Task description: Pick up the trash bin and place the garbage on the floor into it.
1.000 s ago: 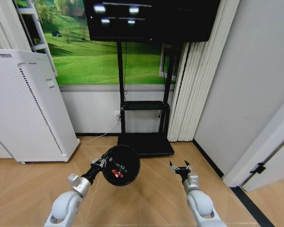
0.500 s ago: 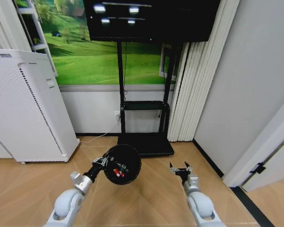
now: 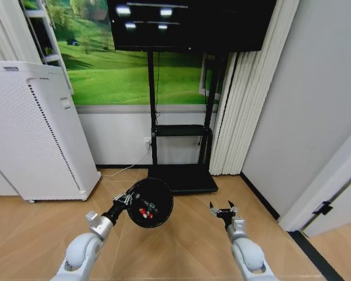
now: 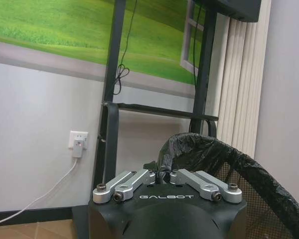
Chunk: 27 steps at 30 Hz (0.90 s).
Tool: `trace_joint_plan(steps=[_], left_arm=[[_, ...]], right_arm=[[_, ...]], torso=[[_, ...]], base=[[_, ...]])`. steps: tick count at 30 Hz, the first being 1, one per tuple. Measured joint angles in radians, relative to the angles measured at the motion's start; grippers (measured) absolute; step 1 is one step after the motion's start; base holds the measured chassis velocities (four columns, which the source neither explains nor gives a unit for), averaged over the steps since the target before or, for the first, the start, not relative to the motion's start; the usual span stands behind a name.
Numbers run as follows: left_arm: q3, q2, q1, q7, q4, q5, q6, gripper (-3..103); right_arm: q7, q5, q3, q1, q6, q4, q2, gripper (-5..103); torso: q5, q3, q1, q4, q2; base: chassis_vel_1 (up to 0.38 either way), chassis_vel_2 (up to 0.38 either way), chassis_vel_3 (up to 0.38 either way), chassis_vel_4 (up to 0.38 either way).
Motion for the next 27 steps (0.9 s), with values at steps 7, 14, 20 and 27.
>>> trace_joint_plan(steps=[7, 14, 20, 27], left_arm=[[-0.002, 0.0, 0.004, 0.0, -0.001, 0.0, -0.002, 7], [-0.006, 0.0, 0.008, 0.002, -0.003, -0.003, -0.005, 7], [-0.008, 0.001, 0.008, 0.002, -0.004, -0.009, -0.006, 7], [-0.012, 0.006, 0.009, 0.011, 0.001, -0.014, -0.012, 7]], right_arm=[[-0.002, -0.004, 0.001, -0.009, -0.001, 0.008, 0.002, 100], [-0.005, -0.013, 0.003, -0.019, -0.006, 0.018, 0.007, 100], [-0.005, -0.017, 0.004, -0.027, -0.008, 0.026, 0.011, 100], [-0.004, -0.023, 0.004, -0.032, -0.014, 0.033, 0.02, 100]], torso=[[0.0, 0.0, 0.0, 0.0, 0.0], [0.0001, 0.0, 0.0, 0.0, 0.0], [-0.0001, 0.0, 0.0, 0.0, 0.0], [-0.0006, 0.0, 0.0, 0.0001, 0.0]], base=[[0.146, 0.13, -0.15, -0.132], [0.107, 0.112, -0.104, -0.103], [0.111, 0.115, -0.126, -0.114], [0.138, 0.134, -0.131, -0.127]])
